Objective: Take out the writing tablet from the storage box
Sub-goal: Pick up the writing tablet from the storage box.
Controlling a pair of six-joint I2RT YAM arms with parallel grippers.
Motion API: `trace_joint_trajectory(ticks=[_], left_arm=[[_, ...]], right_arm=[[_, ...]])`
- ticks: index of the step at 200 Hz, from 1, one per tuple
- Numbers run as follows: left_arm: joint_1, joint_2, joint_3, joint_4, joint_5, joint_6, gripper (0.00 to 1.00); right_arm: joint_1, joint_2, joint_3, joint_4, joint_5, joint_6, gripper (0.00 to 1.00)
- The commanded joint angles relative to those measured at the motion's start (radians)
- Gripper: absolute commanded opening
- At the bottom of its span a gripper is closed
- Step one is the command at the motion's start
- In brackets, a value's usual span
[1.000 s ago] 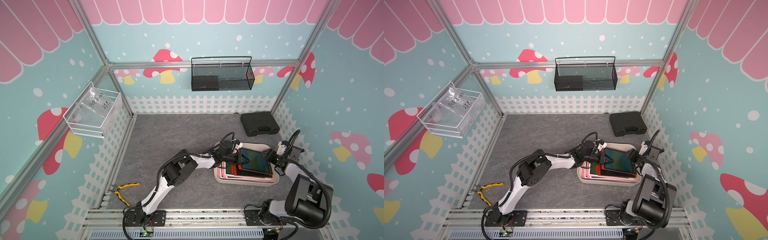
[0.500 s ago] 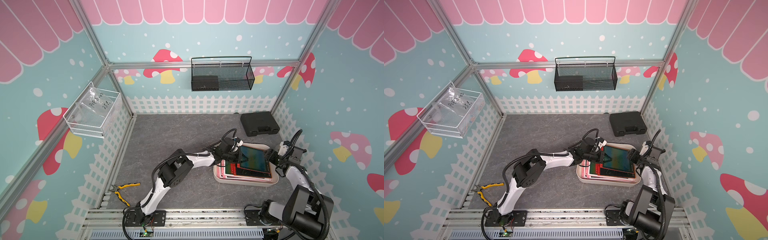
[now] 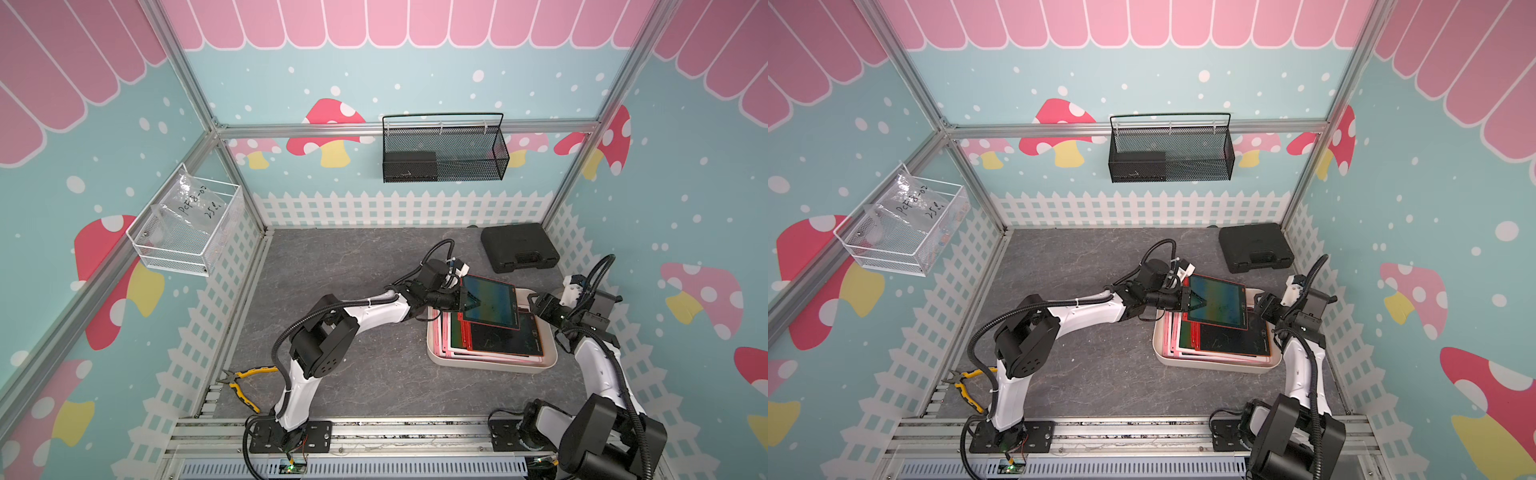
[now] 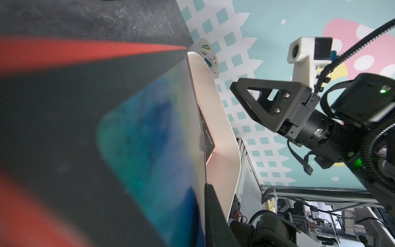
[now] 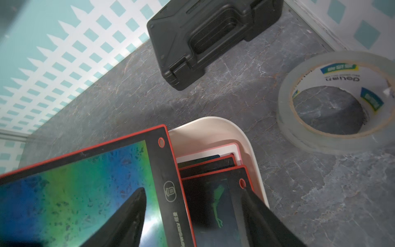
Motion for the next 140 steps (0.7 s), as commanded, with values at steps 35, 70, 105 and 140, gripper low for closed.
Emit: trace_joint_trajectory(ticks=[35, 70, 105, 140], left_arm=[[0.027, -0.133, -0.084, 0.086, 0.016, -0.038, 0.0], [0.063, -0.268, -0.186, 0.086, -0.103, -0.062, 0.0], [0.094, -0.39, -0.272, 0.112, -0.24, -0.092, 0.0], [0.095, -0.43, -0.268, 0.066, -0.32, -0.108, 0.0]], right_arm=[[0.004, -0.147, -0.028, -0.085, -0.174, 0.007, 0.62], [0.005, -0.214, -0.116, -0.006, -0.361, 0.102, 0.53], [0.03, -0.222, -0.222, 0.141, -0.488, 0.23, 0.43], [0.142, -0.268, -0.254, 0.291, -0.463, 0.405, 0.41]])
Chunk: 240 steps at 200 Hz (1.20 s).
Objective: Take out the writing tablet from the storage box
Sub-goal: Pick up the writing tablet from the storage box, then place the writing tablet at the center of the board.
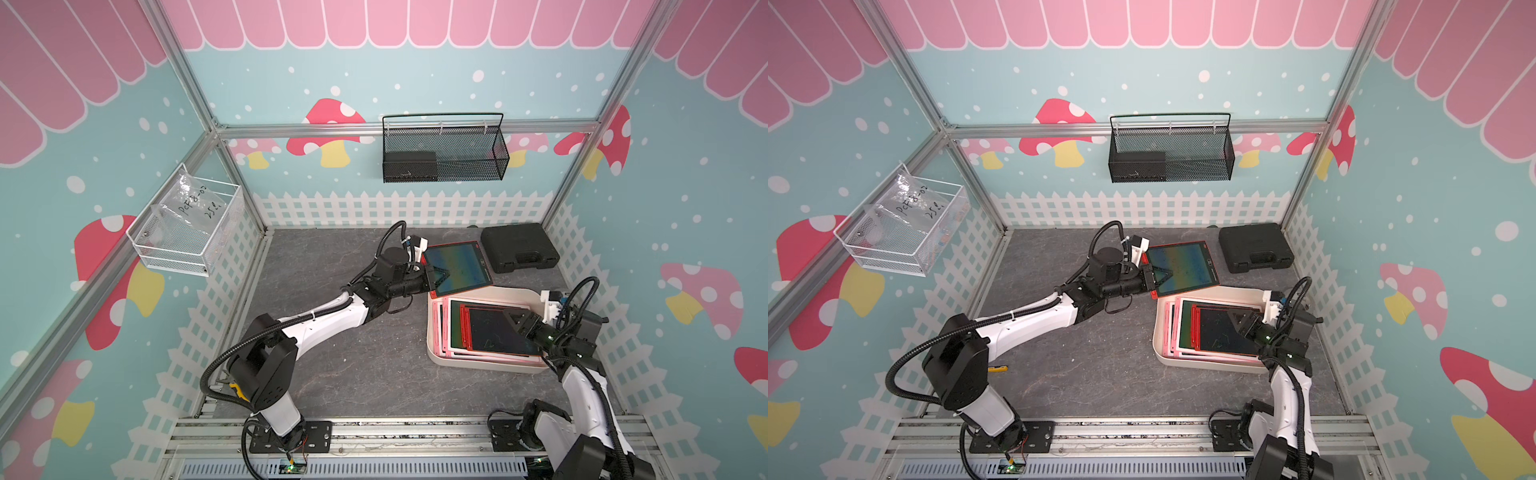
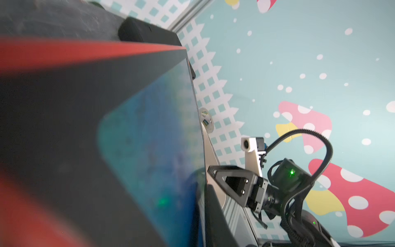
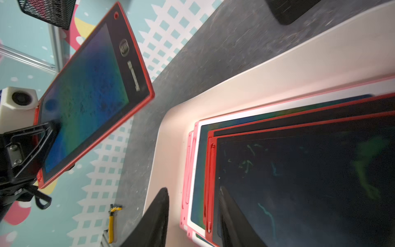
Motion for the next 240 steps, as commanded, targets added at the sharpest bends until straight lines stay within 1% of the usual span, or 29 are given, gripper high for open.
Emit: trace_joint_trajectory(ticks=[1, 24, 44, 55, 73, 86, 116, 132, 146, 163, 181, 216, 226, 229, 240], left_arm=[[-0.004, -0.029, -0.007, 0.011, -0.089, -0.027, 0.0], [-0.003, -0.03, -0.007, 0.005, -0.097, -0.026, 0.0], [-0.002, -0.036, -0.027, 0.022, -0.107, -0.031, 0.0], [0.0, -0.042, -0.038, 0.029, -0.113, -0.033, 0.0], [0.008, -0.05, -0.055, 0.042, -0.124, -0.038, 0.0], [0.021, -0.055, -0.068, 0.06, -0.127, -0.048, 0.0], [0.072, -0.086, -0.1, 0.067, -0.142, -0.054, 0.0], [0.105, -0.112, -0.121, 0.068, -0.155, -0.061, 0.0], [0.129, -0.14, -0.149, 0.078, -0.174, -0.073, 0.0], [0.152, -0.163, -0.194, 0.114, -0.187, -0.094, 0.0], [0.168, -0.171, -0.223, 0.141, -0.179, -0.116, 0.0], [0.184, -0.199, -0.301, 0.22, -0.204, -0.168, 0.0], [0.188, -0.21, -0.32, 0.231, -0.215, -0.177, 0.0], [0.189, -0.213, -0.328, 0.234, -0.219, -0.18, 0.0], [0.196, -0.225, -0.355, 0.256, -0.23, -0.193, 0.0]], right_arm=[[0.07, -0.048, 0.003, 0.15, -0.025, 0.147, 0.41], [0.165, -0.035, 0.077, 0.083, 0.069, 0.115, 0.42], [0.217, 0.019, 0.182, -0.033, 0.186, 0.021, 0.44], [0.227, 0.045, 0.211, -0.041, 0.184, 0.018, 0.44], [0.272, 0.076, 0.203, 0.05, 0.168, 0.089, 0.48], [0.336, 0.113, 0.208, 0.086, 0.19, 0.117, 0.5], [0.473, 0.197, 0.214, 0.193, 0.234, 0.184, 0.49], [0.518, 0.227, 0.215, 0.267, 0.243, 0.238, 0.49], [0.553, 0.27, 0.21, 0.358, 0.224, 0.3, 0.49], [0.614, 0.339, 0.242, 0.398, 0.236, 0.327, 0.48], [0.655, 0.409, 0.239, 0.552, 0.231, 0.418, 0.48], [0.747, 0.537, 0.323, 0.661, 0.259, 0.486, 0.43], [0.768, 0.56, 0.339, 0.689, 0.275, 0.494, 0.41], [0.773, 0.563, 0.344, 0.695, 0.28, 0.517, 0.41], [0.79, 0.583, 0.358, 0.708, 0.296, 0.534, 0.41]])
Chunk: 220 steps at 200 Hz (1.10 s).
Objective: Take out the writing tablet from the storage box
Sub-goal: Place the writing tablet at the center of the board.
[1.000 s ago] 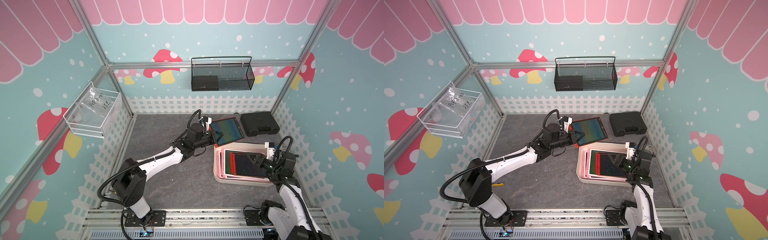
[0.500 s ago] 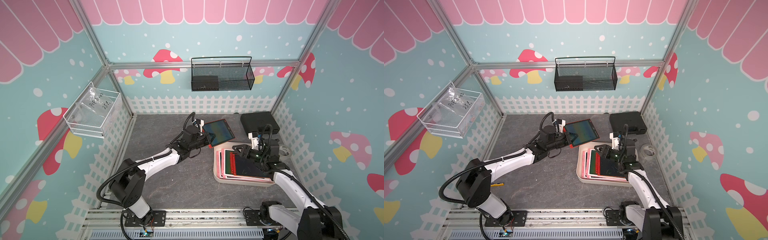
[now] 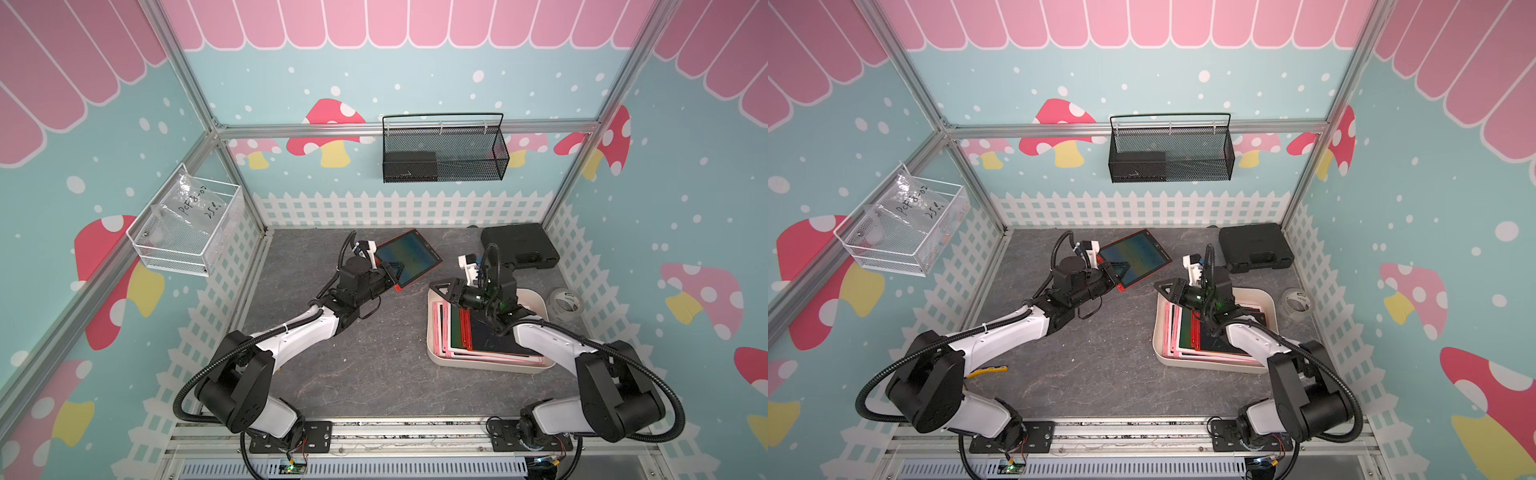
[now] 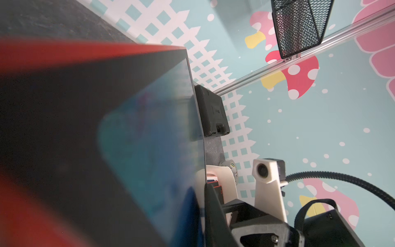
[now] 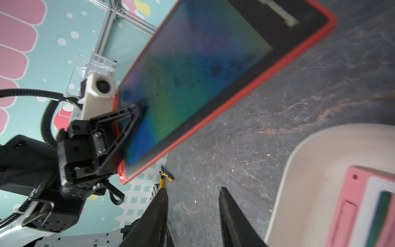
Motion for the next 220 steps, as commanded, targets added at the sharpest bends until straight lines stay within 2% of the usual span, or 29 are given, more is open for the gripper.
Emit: trace_joint_trajectory(ticks=[1, 43, 84, 143, 220], left_arm=[[0.017, -0.052, -0.041, 0.108, -0.045, -0.057, 0.0], [0.037, -0.101, -0.142, 0.218, -0.083, -0.108, 0.0], [0.055, -0.105, -0.138, 0.196, -0.059, -0.102, 0.0], [0.056, -0.076, -0.162, 0.253, -0.04, -0.131, 0.0], [0.062, -0.038, -0.17, 0.293, -0.013, -0.151, 0.0]], right_arm=[[0.036, 0.03, 0.047, 0.131, 0.044, 0.092, 0.41], [0.082, 0.117, 0.059, 0.226, 0.072, 0.161, 0.4], [0.106, 0.163, 0.079, 0.24, 0.085, 0.167, 0.39], [0.112, 0.22, 0.123, 0.27, 0.08, 0.193, 0.39], [0.129, 0.31, 0.169, 0.395, 0.052, 0.263, 0.36]])
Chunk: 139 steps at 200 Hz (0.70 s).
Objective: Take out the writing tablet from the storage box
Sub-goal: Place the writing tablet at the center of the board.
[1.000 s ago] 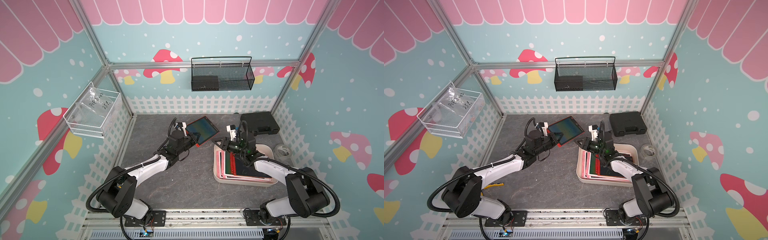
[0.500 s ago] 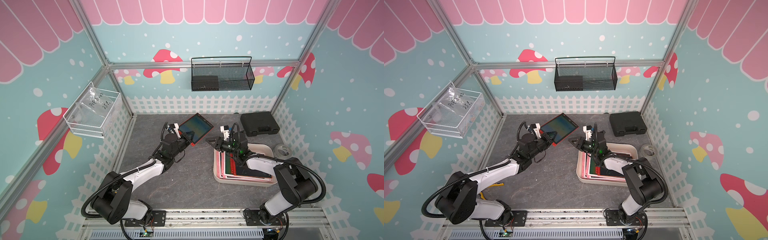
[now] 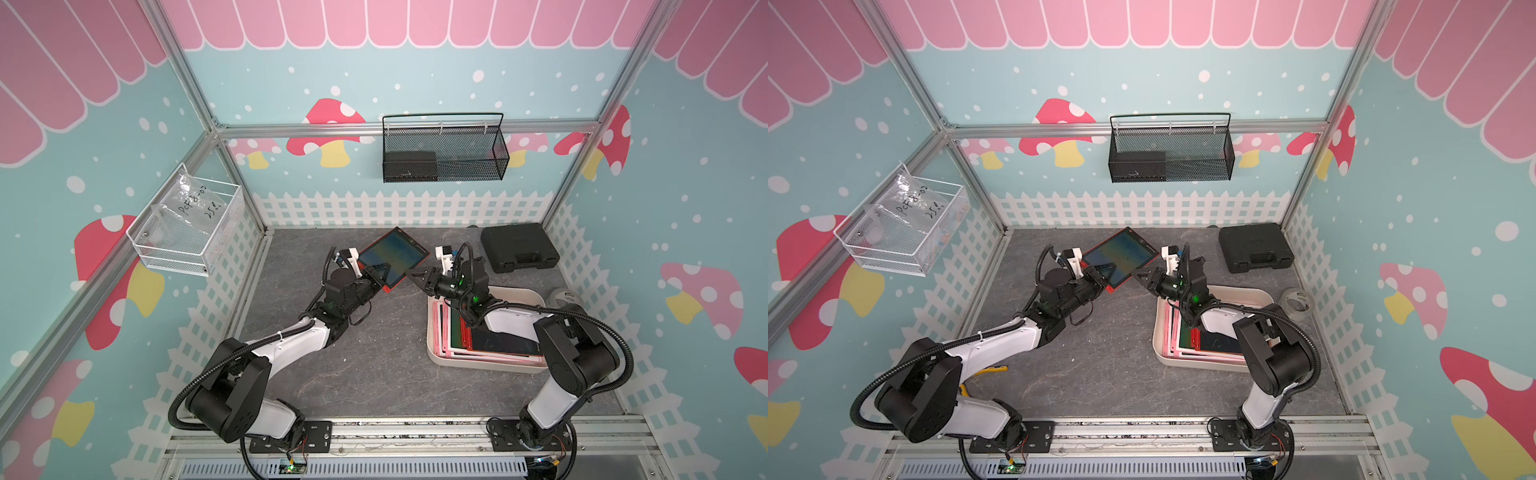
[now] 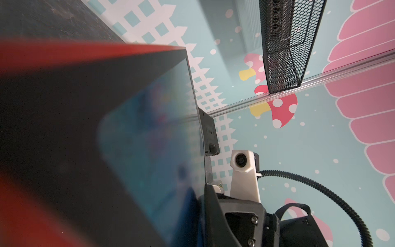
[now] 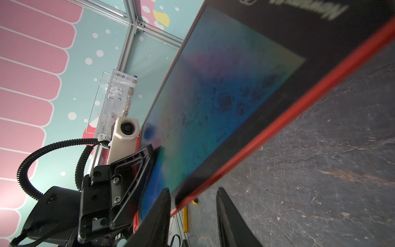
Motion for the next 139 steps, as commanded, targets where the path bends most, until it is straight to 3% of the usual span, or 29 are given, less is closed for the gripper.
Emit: trace_joint_trajectory(ticks=[1, 36, 139], left_arm=[[0.009, 0.011, -0.009, 0.074, 0.017, -0.025, 0.0], [0.009, 0.049, -0.025, 0.145, 0.02, -0.064, 0.0], [0.009, 0.069, -0.046, 0.127, 0.029, -0.077, 0.03]], right_arm=[[0.01, 0.034, 0.032, 0.09, -0.02, 0.047, 0.36], [0.02, 0.066, 0.071, 0.094, -0.018, 0.055, 0.28], [0.023, 0.142, 0.161, 0.129, -0.046, 0.074, 0.19]])
